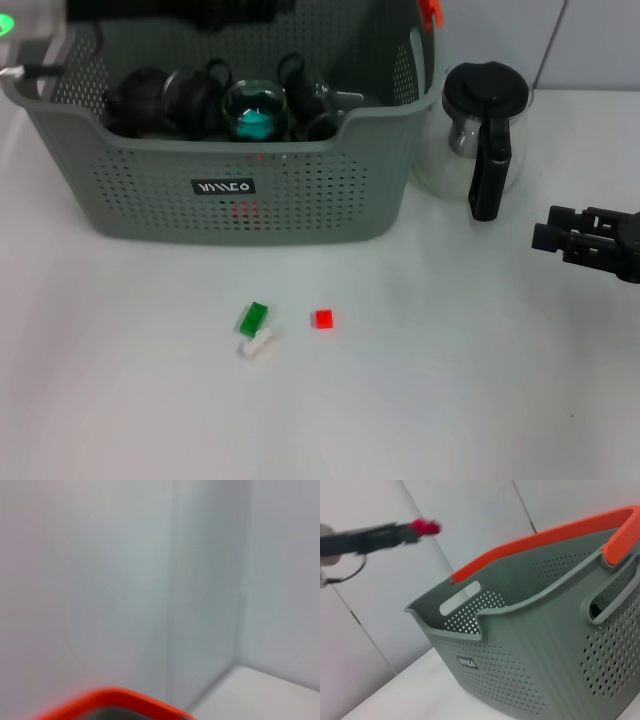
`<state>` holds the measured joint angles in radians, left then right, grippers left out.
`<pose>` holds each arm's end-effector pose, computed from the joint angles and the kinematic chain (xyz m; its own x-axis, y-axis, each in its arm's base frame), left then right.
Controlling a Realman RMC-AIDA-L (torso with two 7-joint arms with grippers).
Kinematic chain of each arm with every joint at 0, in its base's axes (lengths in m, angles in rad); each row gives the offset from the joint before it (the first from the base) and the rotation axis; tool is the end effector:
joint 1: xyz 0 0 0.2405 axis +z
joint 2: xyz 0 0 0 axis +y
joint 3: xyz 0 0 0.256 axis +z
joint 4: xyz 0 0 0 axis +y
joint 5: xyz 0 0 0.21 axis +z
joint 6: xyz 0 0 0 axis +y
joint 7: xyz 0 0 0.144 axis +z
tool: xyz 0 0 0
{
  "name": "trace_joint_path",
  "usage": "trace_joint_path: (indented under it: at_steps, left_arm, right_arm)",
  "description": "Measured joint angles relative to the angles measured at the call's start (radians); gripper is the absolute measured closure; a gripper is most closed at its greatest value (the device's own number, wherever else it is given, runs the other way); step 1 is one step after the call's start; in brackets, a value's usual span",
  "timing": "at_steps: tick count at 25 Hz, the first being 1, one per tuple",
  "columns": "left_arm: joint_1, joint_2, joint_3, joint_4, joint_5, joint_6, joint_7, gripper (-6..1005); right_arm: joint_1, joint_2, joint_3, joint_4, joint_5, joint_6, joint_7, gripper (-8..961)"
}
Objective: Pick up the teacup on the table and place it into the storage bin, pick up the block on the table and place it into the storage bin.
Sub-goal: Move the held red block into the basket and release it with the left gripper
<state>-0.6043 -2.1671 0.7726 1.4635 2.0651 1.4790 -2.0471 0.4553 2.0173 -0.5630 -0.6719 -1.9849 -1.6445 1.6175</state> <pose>-0.1305 0.3820 0.0996 0.8258 0.2224 0.5182 0.4674 -0.7842 -0.4082 0.2942 0.3147 0.0439 0.5960 -0.5315 -0.6019 -0.6925 -0.7196 -0.0503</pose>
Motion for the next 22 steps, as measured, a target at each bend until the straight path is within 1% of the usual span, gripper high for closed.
trace_joint_path:
  at_steps: [3,4,5,6,9,11,14,16,20,22]
  left_arm:
    - [-0.036,0.004,0.059,-0.073,0.032,-0.181,-0.006,364]
    - [-0.069,0.004,0.09,-0.139,0.076,-0.284,-0.008,364]
    - [-0.069,0.004,0.09,-0.139,0.076,-0.284,-0.008,364]
    - [-0.081,0.004,0.102,-0.165,0.096,-0.315,-0.008,364]
    - [-0.135,0.005,0.163,-0.295,0.207,-0.463,-0.011,364]
    - [-0.16,0.002,0.2,-0.371,0.274,-0.55,-0.017,364]
    - [-0.189,0.0,0.234,-0.442,0.329,-0.609,-0.028,364]
    - [-0.217,0.002,0.262,-0.494,0.391,-0.632,-0.056,364]
    - [-0.253,0.0,0.287,-0.538,0.499,-0.64,-0.102,364]
    - [-0.26,0.0,0.307,-0.543,0.54,-0.639,-0.133,365]
  right_arm:
    - [0.0,0.0,0.0,0.0,0.0,-0.001,-0.001,346]
    - [0.0,0.0,0.0,0.0,0.0,-0.001,-0.001,346]
    - [0.0,0.0,0.0,0.0,0.0,-0.001,-0.001,346]
    - [0.0,0.0,0.0,0.0,0.0,-0.002,-0.002,346]
    - [-0.001,0.0,0.0,0.0,0.0,-0.004,-0.002,346]
    - [-0.004,0.0,0.0,0.0,0.0,-0.005,-0.003,346]
    - [-0.006,0.0,0.0,0.0,0.002,-0.005,-0.003,346]
    - [-0.006,0.0,0.0,0.0,0.002,-0.005,-0.002,346]
    - [-0.005,0.0,0.0,0.0,0.003,-0.001,-0.003,346]
    - [-0.004,0.0,0.0,0.0,0.002,0.0,-0.003,346]
